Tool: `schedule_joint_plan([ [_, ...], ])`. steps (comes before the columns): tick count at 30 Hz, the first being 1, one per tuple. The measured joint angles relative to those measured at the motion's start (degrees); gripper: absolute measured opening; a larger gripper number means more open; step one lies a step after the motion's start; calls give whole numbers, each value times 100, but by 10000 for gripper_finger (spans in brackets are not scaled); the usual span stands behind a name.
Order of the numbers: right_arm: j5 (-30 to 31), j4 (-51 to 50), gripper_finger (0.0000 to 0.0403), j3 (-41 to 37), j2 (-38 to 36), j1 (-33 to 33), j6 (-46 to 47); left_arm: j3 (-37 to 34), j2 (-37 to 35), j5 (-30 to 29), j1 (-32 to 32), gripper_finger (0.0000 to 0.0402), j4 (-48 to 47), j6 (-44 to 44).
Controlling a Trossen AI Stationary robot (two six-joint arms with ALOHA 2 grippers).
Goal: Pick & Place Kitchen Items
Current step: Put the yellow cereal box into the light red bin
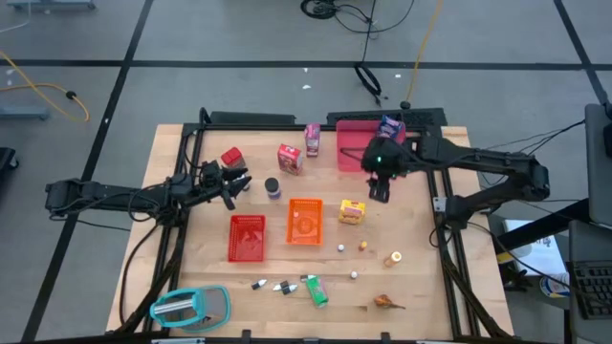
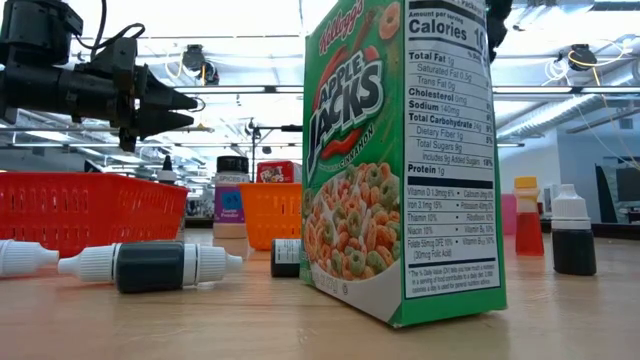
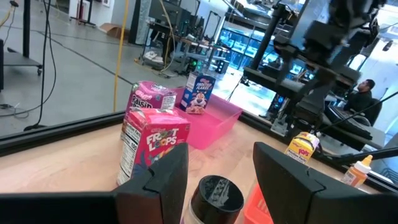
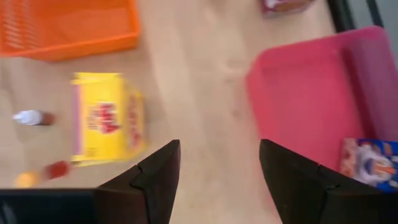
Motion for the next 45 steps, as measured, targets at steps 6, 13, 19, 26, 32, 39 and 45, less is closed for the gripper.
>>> schedule_joint_plan([
  [6, 6, 85, 238, 0, 4, 718, 442, 1, 0, 0, 2, 184, 0, 2],
  [13, 80, 286, 278, 0, 121, 1222, 949, 0, 0, 0, 2, 184, 2, -3],
  [19, 652, 338, 305, -228, 320, 1394, 937, -1, -2, 0, 2, 184, 4, -27],
  [26, 465, 635, 313, -545, 383, 1390, 856, 1, -1, 4, 2, 184, 4, -36],
  [32, 439, 908, 312, -738, 382, 1387, 944, 0, -1, 7, 2, 184, 4, -41],
  [39, 103, 1195, 313, -922, 379, 1387, 1050, 0, 0, 7, 2, 184, 2, -39],
  [45, 18, 1567, 314, -1318, 380, 1387, 1039, 0, -2, 7, 2, 184, 4, -37],
])
